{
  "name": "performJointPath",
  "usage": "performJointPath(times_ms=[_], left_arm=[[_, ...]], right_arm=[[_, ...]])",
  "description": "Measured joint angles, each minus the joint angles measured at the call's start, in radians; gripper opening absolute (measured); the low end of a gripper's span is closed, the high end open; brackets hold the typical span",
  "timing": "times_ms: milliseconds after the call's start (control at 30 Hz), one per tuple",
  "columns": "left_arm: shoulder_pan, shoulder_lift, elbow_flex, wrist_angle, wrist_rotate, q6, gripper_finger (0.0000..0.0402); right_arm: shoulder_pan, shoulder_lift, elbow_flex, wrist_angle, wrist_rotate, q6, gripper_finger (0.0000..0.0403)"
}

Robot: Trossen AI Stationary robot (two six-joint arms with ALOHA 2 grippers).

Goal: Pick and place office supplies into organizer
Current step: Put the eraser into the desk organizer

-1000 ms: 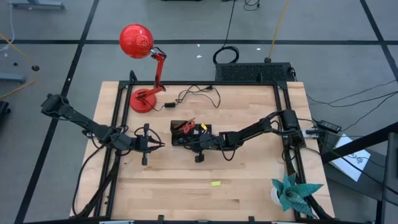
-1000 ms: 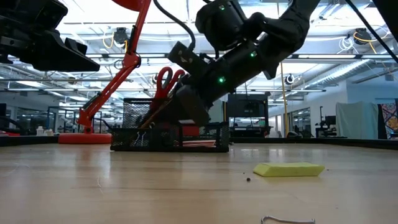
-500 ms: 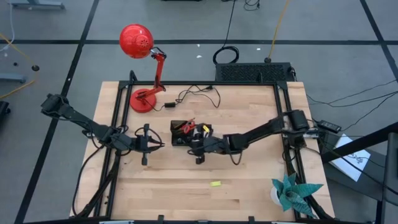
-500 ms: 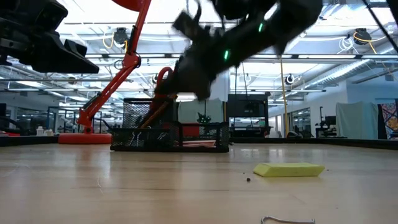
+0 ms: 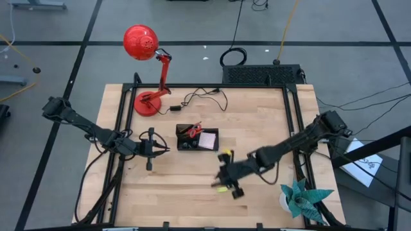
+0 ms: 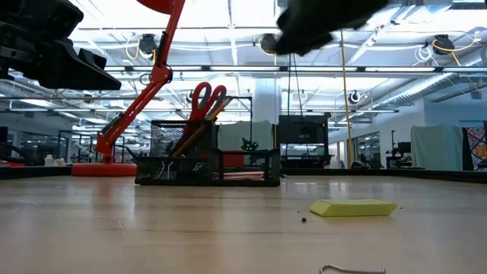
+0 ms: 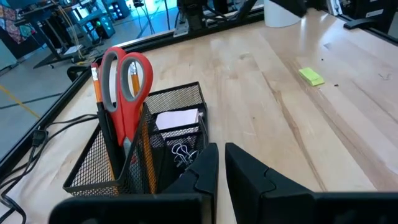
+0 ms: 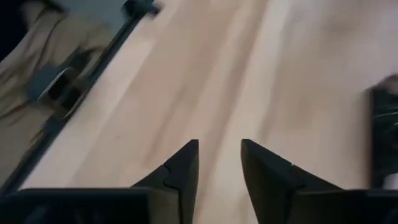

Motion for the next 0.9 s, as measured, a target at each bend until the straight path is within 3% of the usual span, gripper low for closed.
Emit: performJointPath(times_ms=[433, 667, 900], left_arm=[[0.0, 0.0, 0.0, 0.002, 0.0, -0.062, 0.0037], [0.0, 0.0, 0.0, 0.002, -0.001, -0.054, 0.0037], [0.0, 0.0, 0.0, -0.001, -0.001, -0.044, 0.0037]], right_arm=[[0.099, 0.146, -0.001, -0.027, 0.032, 0.041, 0.0204], [0.099, 0.152, -0.119, 0.104, 0.032, 0.159, 0.0215], [0.111, 0.147, -0.21, 0.245, 0.143, 0.258, 0.0215]])
